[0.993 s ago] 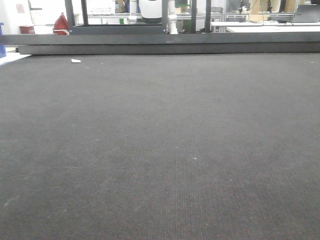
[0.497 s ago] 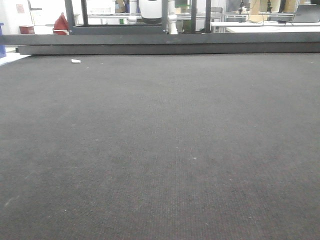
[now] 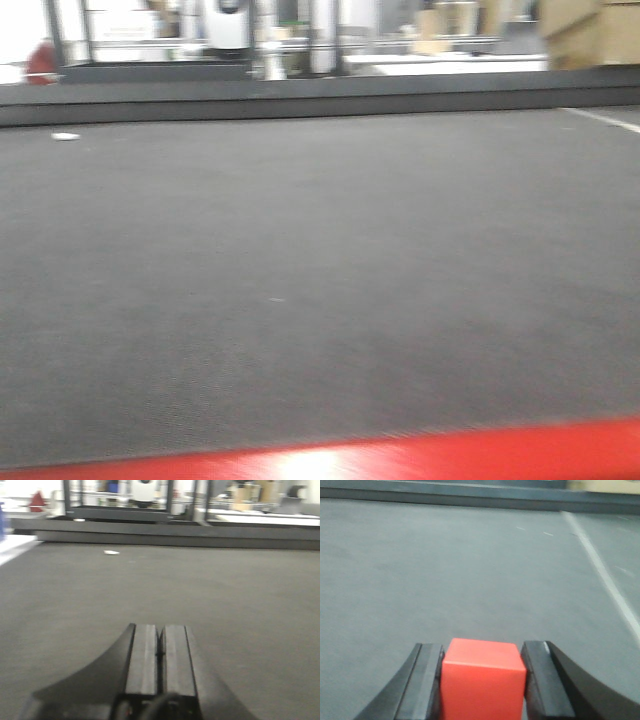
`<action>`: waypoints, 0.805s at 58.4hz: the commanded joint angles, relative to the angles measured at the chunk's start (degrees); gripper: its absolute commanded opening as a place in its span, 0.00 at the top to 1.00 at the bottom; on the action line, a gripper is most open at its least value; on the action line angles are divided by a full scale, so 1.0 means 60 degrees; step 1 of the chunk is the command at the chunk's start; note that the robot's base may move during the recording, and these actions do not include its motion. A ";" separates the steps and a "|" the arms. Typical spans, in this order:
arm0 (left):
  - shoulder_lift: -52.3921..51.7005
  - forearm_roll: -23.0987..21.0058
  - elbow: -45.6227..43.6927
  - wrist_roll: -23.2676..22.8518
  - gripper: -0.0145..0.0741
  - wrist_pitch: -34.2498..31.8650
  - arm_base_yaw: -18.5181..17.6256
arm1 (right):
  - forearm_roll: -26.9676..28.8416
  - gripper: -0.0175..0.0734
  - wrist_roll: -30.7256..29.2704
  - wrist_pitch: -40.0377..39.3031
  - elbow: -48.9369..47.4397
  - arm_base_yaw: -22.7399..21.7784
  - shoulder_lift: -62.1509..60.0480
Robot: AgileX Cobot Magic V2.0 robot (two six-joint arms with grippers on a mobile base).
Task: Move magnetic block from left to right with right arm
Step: 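Turn the base away from the platform while holding the cube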
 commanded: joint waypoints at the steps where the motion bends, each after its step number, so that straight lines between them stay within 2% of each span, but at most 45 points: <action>1: -0.0128 -0.0044 0.0080 -0.0056 0.98 -0.0810 0.0003 | -0.0177 0.64 -0.0104 -0.0769 -0.0261 -0.0029 0.0077; 47: -0.0128 -0.0044 0.0080 -0.0056 0.98 -0.0810 0.0003 | -0.0177 0.64 -0.0104 -0.0769 -0.0261 -0.0029 0.0077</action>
